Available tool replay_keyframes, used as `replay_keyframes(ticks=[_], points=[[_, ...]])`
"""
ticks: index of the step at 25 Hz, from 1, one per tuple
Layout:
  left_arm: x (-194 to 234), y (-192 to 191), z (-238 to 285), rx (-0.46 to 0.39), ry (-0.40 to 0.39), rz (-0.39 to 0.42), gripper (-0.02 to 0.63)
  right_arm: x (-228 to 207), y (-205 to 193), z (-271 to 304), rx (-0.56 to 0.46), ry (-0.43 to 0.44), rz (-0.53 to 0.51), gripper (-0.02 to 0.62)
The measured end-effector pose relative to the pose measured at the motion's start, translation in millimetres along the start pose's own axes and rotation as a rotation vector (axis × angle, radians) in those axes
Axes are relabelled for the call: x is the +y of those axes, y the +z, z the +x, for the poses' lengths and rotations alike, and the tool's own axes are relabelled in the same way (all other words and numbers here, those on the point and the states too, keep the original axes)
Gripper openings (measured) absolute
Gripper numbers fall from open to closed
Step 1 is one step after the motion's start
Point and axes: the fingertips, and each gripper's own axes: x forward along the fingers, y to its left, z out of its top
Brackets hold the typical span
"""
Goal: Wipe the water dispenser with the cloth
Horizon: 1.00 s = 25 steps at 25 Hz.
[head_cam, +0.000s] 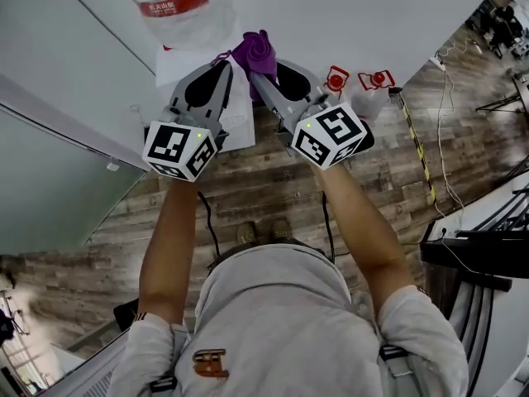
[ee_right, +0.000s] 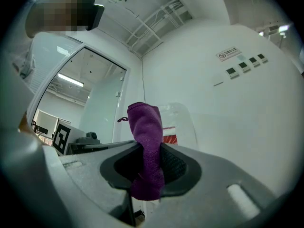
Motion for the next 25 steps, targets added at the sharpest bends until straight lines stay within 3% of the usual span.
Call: replay_keyframes(ticks=[4, 10, 20, 25], points=[[-7, 0, -2, 0.008, 0.008, 0.005, -0.002, -1, -4, -6, 0.013, 0.002, 0.006, 0.101], [17, -7, 11, 0.037, 0.018, -0.021, -0.002, -10, -9, 19, 0.042, 0.01, 0.017, 0.101], [-13, -1, 3, 0.021, 0.003, -0.01, -0.002, 4, 1, -8, 0.031, 0.015, -0.02, 0.101], [14, 5, 20, 0.033, 0.003, -0.022, -0.002, -10, 5, 21, 0.046, 0.013, -0.012, 0.1]])
